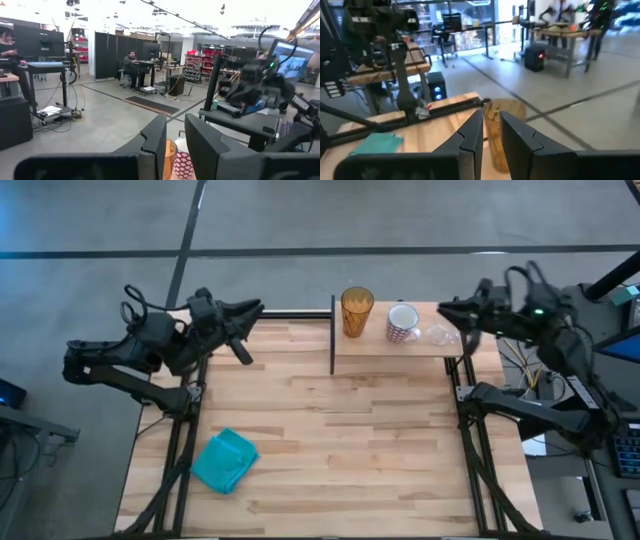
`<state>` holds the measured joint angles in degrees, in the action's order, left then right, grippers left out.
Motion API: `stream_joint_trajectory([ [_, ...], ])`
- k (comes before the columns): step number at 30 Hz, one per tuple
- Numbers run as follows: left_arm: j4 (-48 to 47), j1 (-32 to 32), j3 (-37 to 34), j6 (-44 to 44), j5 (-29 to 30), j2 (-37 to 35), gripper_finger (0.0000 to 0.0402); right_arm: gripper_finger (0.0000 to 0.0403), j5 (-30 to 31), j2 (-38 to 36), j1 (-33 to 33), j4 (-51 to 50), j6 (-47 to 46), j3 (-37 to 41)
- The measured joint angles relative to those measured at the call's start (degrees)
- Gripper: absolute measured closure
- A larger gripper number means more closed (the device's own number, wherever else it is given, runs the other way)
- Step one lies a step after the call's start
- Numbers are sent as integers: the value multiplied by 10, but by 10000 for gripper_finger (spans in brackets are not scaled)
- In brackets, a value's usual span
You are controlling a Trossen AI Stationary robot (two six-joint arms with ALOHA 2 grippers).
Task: Stack small to large cups/mugs on shelf
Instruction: Return to Home Position
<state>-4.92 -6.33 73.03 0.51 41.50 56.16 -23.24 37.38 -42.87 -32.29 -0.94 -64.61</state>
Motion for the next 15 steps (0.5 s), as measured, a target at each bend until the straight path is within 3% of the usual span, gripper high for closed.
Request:
stream_joint_trajectory([
  [8, 16, 1, 1, -13, 0, -1, 345, 353, 10, 28, 64, 208, -19, 65],
  [15, 24, 3, 0, -13, -1, 4, 345, 374, 11, 41, 173, 114, -28, 31],
])
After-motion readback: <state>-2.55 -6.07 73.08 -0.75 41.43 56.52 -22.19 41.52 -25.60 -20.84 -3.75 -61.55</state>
